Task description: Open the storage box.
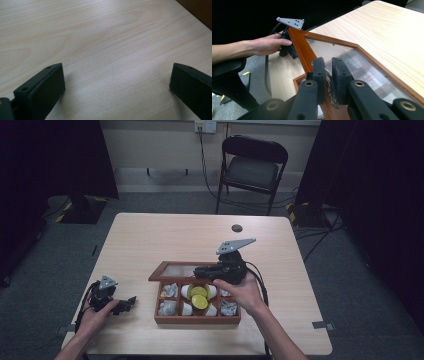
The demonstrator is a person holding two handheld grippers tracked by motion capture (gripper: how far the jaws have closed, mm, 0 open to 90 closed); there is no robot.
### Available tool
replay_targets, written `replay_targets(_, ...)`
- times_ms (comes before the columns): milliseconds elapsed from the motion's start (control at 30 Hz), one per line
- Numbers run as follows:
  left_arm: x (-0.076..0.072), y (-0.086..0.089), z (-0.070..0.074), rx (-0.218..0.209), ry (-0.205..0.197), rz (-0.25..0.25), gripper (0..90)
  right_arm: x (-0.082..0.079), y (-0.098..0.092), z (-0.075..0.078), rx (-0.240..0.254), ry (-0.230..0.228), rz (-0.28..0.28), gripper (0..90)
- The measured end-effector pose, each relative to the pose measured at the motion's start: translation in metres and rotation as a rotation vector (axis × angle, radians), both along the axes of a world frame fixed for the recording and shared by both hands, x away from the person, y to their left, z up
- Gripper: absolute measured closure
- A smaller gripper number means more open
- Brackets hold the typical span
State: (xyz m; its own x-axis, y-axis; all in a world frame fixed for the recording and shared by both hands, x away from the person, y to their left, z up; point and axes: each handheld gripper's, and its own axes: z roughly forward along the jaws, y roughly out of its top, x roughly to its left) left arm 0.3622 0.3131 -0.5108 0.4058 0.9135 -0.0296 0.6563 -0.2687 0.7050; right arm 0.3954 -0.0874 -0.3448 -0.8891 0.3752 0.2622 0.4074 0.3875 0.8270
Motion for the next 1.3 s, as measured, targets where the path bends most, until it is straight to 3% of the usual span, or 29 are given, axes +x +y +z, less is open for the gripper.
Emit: replay_targets(1300, 0.0, 0.0, 0.0, 0.0, 0.0, 0.001, 0.0, 0.022, 0.0, 0.018, 0.007, 0.038, -0.029, 82.1)
